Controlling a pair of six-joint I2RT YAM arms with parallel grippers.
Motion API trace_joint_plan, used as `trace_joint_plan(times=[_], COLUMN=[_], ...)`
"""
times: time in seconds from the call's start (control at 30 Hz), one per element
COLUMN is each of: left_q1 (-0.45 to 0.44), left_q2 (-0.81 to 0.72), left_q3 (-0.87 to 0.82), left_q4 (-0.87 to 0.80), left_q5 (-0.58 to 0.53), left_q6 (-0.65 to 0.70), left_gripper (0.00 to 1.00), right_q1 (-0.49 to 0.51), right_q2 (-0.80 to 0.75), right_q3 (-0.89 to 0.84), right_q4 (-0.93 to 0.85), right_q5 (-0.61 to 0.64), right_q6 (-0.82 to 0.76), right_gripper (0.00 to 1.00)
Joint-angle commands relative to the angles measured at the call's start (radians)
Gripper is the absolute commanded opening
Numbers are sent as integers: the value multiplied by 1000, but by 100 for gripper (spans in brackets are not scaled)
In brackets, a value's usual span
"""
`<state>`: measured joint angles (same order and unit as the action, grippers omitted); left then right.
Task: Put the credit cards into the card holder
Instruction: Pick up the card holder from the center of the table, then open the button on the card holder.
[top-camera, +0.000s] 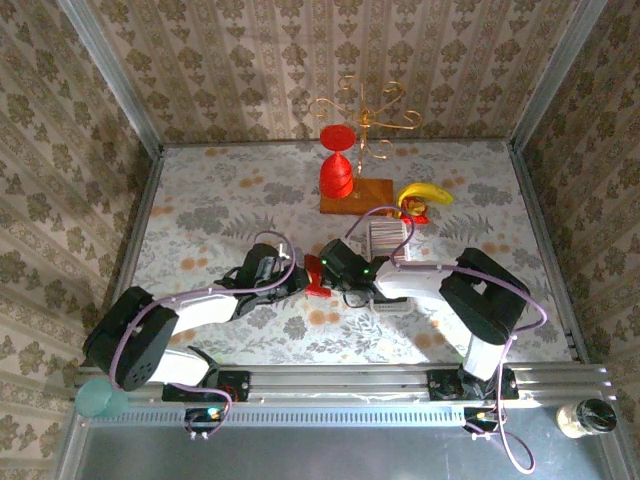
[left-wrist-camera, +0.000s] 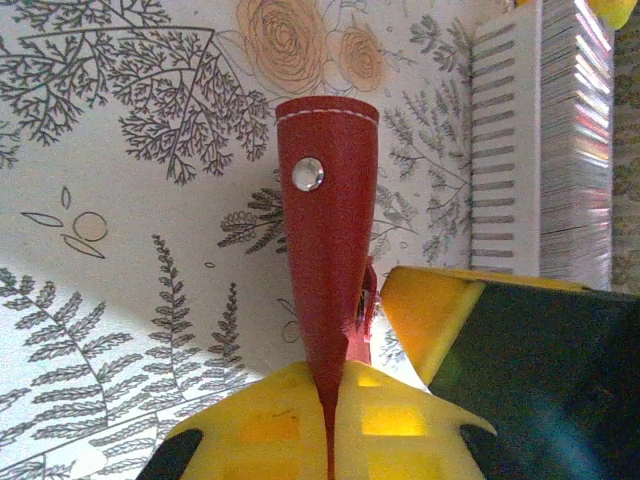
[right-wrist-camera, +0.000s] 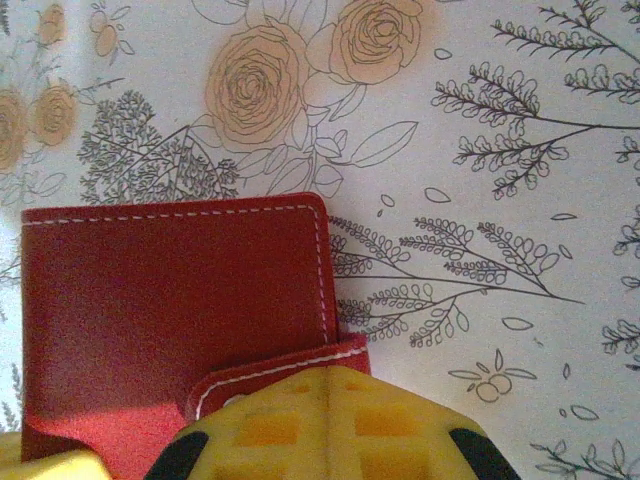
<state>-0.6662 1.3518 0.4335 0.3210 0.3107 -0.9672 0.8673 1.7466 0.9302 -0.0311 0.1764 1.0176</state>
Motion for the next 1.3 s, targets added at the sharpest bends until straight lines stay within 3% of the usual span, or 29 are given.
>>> trace_joint_plan(times=[0.0, 0.33, 0.67, 1.1, 1.27], left_q1=[7, 29, 155, 242, 272], left_q2=[-59, -305, -448, -490, -493], left_q3=[30, 98, 147, 193, 204], left_q4=[-63, -382, -543, -631, -643], left_q5=[-10, -103, -22, 59, 63], left_q6=[37, 197, 287, 344, 364], left_gripper=[2, 0, 0, 0, 0], right_q1=[-5, -2, 35, 41, 43], right_q2=[-64, -249, -348, -323, -314], right_q3=[-5, 33, 153, 243, 257], right_q4=[-28, -121, -288, -428, -425], right_q5=[5, 18, 22, 12, -6], right_q6=[-15, -124, -204, -219, -227], right_gripper=[1, 27, 48, 53, 61])
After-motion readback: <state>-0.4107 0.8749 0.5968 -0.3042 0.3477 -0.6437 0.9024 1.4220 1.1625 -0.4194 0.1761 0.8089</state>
